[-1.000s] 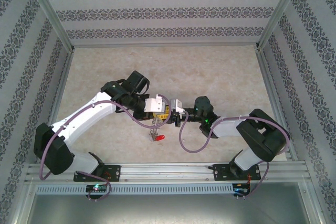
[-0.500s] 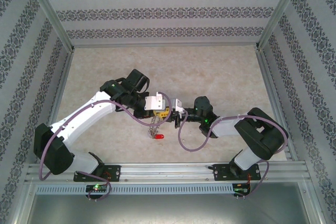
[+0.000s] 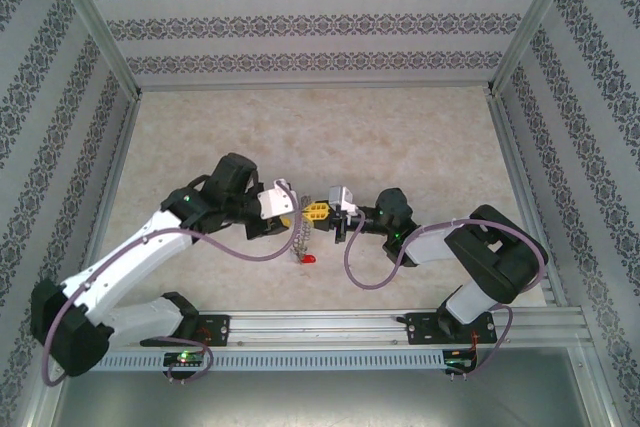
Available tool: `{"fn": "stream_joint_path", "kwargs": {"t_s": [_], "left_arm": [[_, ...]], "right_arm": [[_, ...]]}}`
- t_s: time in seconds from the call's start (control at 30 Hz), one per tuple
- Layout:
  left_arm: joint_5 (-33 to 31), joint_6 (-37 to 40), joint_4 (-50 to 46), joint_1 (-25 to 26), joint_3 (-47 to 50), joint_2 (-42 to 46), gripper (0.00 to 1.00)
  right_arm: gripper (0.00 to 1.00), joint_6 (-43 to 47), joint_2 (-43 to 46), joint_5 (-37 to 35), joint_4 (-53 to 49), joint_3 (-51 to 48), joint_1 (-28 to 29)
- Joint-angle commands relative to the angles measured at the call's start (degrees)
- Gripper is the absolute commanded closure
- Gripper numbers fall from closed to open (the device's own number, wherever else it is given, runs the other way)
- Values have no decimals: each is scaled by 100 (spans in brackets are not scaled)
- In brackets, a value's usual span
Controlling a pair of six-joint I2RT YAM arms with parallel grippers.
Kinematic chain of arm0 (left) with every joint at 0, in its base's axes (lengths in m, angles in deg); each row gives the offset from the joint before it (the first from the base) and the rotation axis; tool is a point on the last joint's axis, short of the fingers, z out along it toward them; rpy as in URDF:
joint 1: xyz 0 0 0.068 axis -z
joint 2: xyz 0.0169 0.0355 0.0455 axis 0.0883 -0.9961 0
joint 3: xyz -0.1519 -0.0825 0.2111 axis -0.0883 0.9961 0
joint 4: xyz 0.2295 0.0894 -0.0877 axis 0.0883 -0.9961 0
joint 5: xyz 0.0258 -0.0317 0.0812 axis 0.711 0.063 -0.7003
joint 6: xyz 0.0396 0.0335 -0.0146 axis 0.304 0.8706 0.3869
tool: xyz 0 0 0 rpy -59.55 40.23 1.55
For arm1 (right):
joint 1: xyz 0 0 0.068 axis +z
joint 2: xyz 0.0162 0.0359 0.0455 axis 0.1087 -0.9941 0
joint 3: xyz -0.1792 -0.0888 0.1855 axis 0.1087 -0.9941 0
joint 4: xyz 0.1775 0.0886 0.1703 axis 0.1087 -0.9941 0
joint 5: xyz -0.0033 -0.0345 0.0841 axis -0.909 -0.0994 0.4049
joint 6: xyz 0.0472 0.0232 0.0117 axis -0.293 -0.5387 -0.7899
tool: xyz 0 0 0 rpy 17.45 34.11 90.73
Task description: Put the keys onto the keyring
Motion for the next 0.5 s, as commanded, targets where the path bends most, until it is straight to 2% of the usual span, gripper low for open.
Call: {"fn": "stream_joint_path", "kwargs": {"t_s": [0.0,0.13,0.27,0.47], "left_arm": [[160,-808,1327,-53,381,265,64],[235,-1105,1732,-57,658,244,62],[254,-1976,3316,-48,1475,185,61],[-30,-2006,4537,3,2388,462,59]], "right_arm": [[100,-165,-38,13,554,18,-38],[100,-209,-80,84,554,78,-44],[100,-224,-125,132,554,110,-51],[100,-385,-61,238,487,134,-136]]}}
